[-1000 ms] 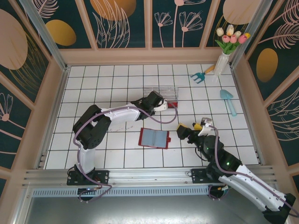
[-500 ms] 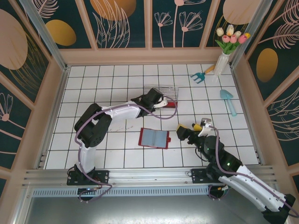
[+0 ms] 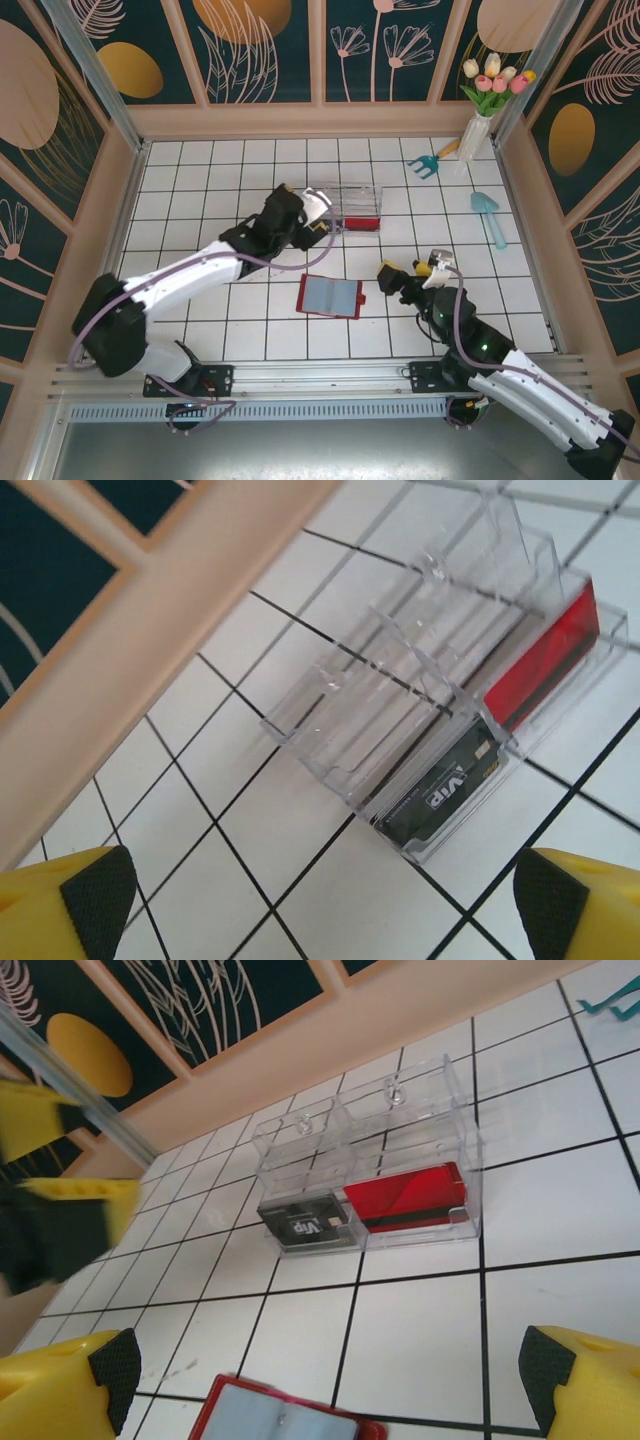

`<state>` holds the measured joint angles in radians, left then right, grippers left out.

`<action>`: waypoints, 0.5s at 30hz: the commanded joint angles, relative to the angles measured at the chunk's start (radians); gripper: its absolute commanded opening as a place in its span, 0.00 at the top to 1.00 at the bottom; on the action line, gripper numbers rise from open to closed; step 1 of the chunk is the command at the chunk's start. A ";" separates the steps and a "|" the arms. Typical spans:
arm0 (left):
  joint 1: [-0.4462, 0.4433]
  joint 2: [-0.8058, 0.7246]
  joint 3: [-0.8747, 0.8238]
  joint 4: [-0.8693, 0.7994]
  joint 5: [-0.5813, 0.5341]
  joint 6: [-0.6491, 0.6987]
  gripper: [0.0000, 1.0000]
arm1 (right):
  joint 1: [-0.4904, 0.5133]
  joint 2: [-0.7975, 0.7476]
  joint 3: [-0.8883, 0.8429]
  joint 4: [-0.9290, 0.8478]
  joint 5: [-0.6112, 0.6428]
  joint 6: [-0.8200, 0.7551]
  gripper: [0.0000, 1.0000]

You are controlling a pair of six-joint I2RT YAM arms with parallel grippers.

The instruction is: Take the credit cards out of the card holder

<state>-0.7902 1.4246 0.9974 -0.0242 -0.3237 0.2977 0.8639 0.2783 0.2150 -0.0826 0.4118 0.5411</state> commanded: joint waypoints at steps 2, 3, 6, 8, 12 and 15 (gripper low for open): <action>0.005 -0.142 -0.131 0.111 -0.160 -0.273 0.01 | -0.032 0.155 0.123 0.123 0.136 -0.060 0.01; 0.005 -0.167 -0.159 0.125 -0.217 -0.306 0.01 | -0.054 0.211 0.154 0.132 0.141 -0.081 0.01; 0.026 -0.193 -0.206 0.125 -0.356 -0.397 0.01 | -0.148 0.377 0.234 0.155 0.113 -0.129 0.01; 0.081 -0.204 -0.234 0.121 -0.348 -0.455 0.01 | -0.227 0.489 0.284 0.172 0.088 -0.167 0.01; 0.217 -0.221 -0.319 0.202 -0.397 -0.523 0.01 | -0.349 0.643 0.331 0.257 0.090 -0.284 0.01; 0.349 -0.222 -0.361 0.240 -0.333 -0.586 0.01 | -0.460 0.722 0.311 0.402 0.056 -0.383 0.01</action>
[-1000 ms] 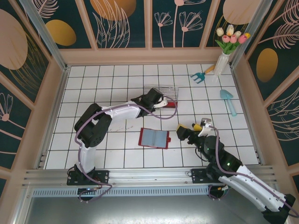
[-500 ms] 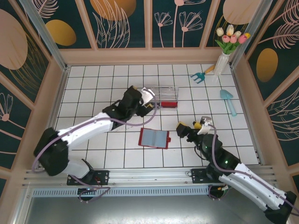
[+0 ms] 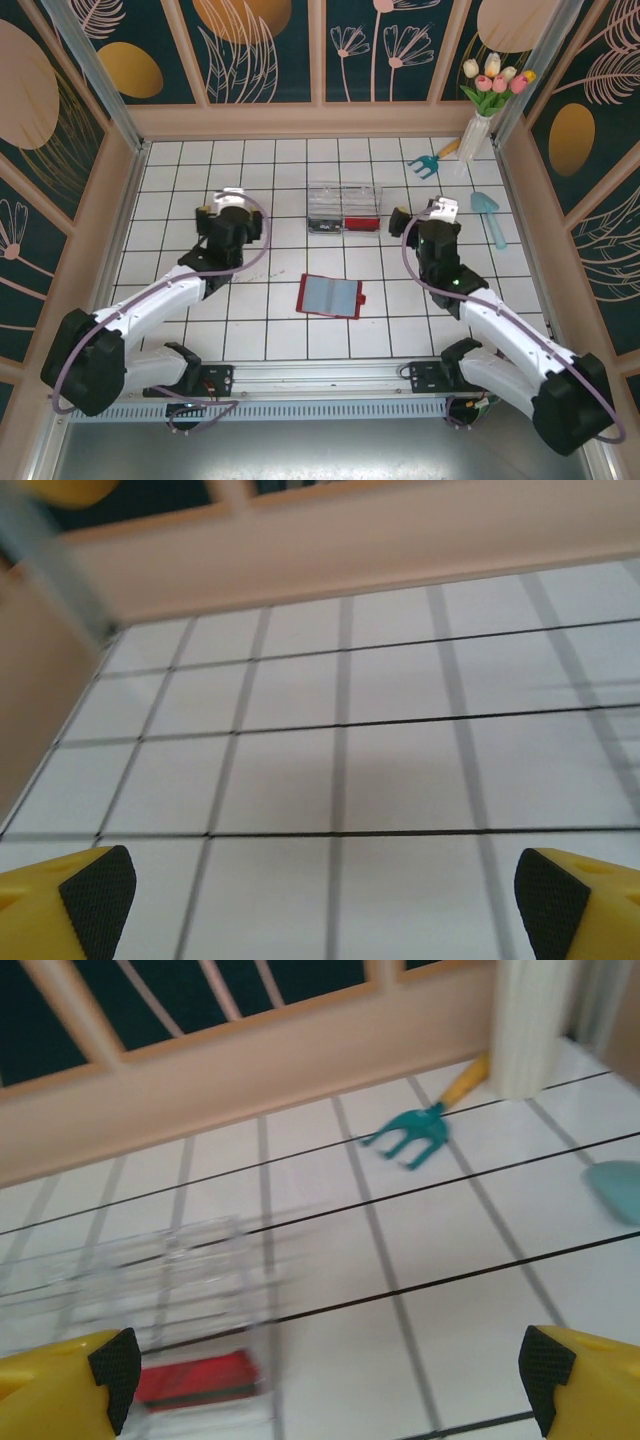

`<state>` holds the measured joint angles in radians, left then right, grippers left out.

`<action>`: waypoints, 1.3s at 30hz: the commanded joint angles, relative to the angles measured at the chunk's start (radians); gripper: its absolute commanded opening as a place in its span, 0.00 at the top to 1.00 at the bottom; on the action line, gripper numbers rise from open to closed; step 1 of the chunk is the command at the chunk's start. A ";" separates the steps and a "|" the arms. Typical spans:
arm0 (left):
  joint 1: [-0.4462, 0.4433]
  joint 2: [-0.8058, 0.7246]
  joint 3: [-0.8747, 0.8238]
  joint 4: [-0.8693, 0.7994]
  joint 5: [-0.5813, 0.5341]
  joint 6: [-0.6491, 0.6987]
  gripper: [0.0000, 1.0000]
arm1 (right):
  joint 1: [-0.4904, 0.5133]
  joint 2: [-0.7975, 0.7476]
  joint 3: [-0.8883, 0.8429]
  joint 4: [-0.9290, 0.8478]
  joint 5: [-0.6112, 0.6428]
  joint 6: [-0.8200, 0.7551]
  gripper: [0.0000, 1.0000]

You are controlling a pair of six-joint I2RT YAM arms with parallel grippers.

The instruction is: Take the credit cards out of the card holder

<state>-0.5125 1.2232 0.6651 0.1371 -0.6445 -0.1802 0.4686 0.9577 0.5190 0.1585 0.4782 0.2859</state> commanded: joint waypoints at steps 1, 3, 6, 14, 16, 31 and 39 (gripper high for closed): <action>0.110 -0.013 -0.039 0.100 -0.007 -0.108 0.01 | -0.098 0.070 -0.006 0.214 -0.029 -0.168 0.01; 0.170 0.021 -0.063 0.162 -0.033 -0.086 0.01 | -0.162 0.127 -0.024 0.303 -0.036 -0.213 0.01; 0.297 0.076 -0.125 0.273 0.008 -0.139 0.01 | -0.251 0.231 -0.050 0.420 -0.049 -0.241 0.01; 0.413 0.223 -0.172 0.519 0.017 -0.026 0.01 | -0.381 0.449 -0.133 0.723 -0.135 -0.271 0.01; 0.426 0.247 -0.208 0.609 0.010 -0.007 0.01 | -0.403 0.510 -0.142 0.794 -0.178 -0.276 0.01; 0.460 0.319 -0.470 1.260 0.391 0.117 0.01 | -0.485 0.582 -0.292 1.096 -0.432 -0.269 0.01; 0.462 0.300 -0.454 1.193 0.388 0.111 0.01 | -0.486 0.583 -0.292 1.101 -0.437 -0.269 0.01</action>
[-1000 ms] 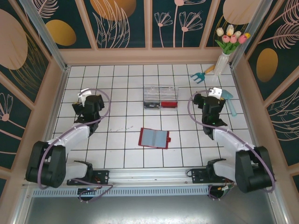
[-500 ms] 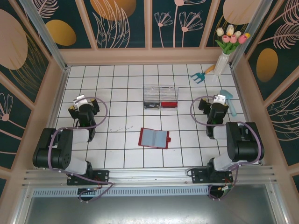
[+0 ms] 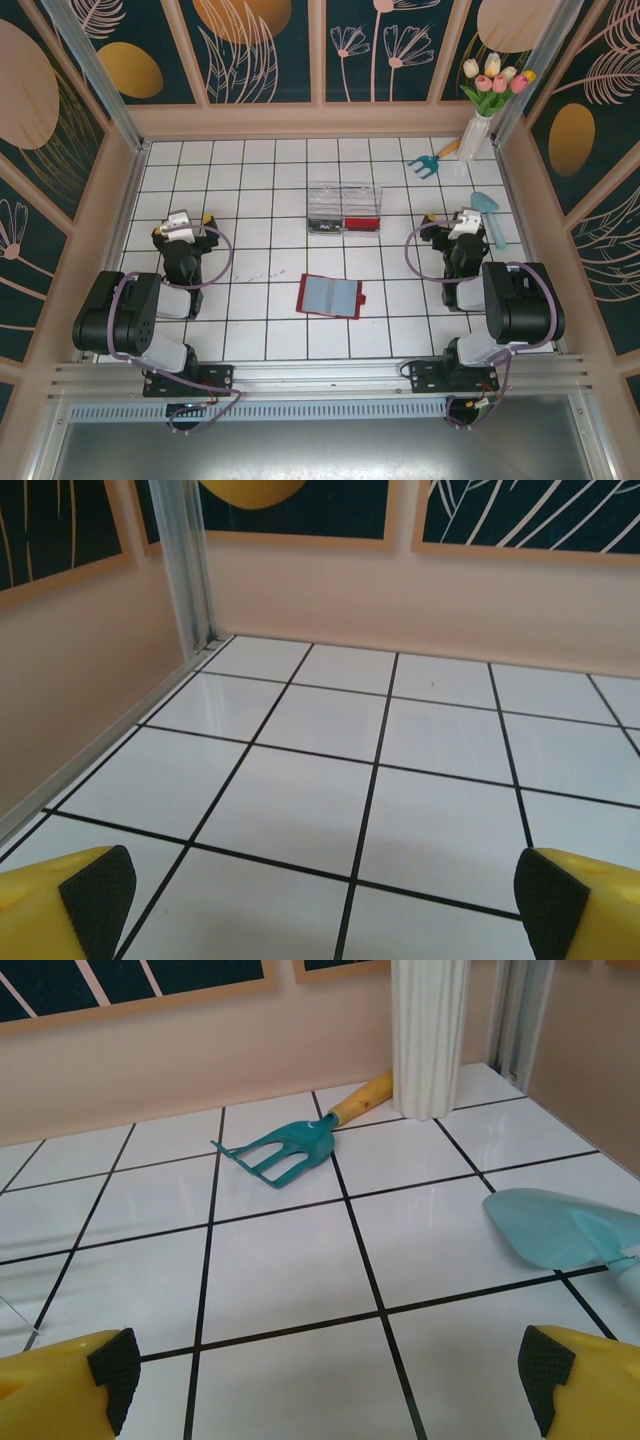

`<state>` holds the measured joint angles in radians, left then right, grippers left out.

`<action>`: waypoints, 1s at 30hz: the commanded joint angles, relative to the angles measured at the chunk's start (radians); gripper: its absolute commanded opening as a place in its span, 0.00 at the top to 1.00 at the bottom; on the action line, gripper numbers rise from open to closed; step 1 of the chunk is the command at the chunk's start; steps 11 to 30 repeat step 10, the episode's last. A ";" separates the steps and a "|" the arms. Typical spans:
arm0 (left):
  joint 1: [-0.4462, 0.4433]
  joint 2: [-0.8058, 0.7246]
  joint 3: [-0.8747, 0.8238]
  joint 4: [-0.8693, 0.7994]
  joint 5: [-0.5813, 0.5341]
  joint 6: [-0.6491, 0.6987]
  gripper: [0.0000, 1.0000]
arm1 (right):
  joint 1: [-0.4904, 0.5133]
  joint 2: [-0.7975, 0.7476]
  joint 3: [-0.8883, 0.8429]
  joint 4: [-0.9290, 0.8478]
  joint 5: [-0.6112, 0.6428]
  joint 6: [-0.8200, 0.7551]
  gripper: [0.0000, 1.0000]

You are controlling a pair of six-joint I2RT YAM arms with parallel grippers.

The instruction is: Take the credit cards out of the card holder

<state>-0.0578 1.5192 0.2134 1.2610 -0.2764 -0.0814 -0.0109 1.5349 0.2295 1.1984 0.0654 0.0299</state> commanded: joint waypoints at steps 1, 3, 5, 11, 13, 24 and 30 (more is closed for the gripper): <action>0.008 0.002 -0.002 0.060 0.022 0.013 0.01 | -0.007 0.006 -0.002 0.060 -0.026 -0.013 0.01; 0.007 0.002 -0.003 0.064 0.022 0.014 0.01 | -0.007 0.007 -0.002 0.061 -0.026 -0.013 0.01; 0.008 0.004 -0.002 0.065 0.020 0.013 0.01 | -0.008 0.007 -0.002 0.059 -0.028 -0.012 0.01; 0.007 0.002 -0.003 0.068 0.022 0.014 0.01 | -0.008 0.006 -0.002 0.059 -0.030 -0.012 0.01; 0.007 0.002 -0.003 0.068 0.022 0.014 0.01 | -0.008 0.006 -0.002 0.059 -0.030 -0.012 0.01; 0.007 0.002 -0.003 0.068 0.022 0.014 0.01 | -0.008 0.006 -0.002 0.059 -0.030 -0.012 0.01; 0.007 0.002 -0.003 0.068 0.022 0.014 0.01 | -0.008 0.006 -0.002 0.059 -0.030 -0.012 0.01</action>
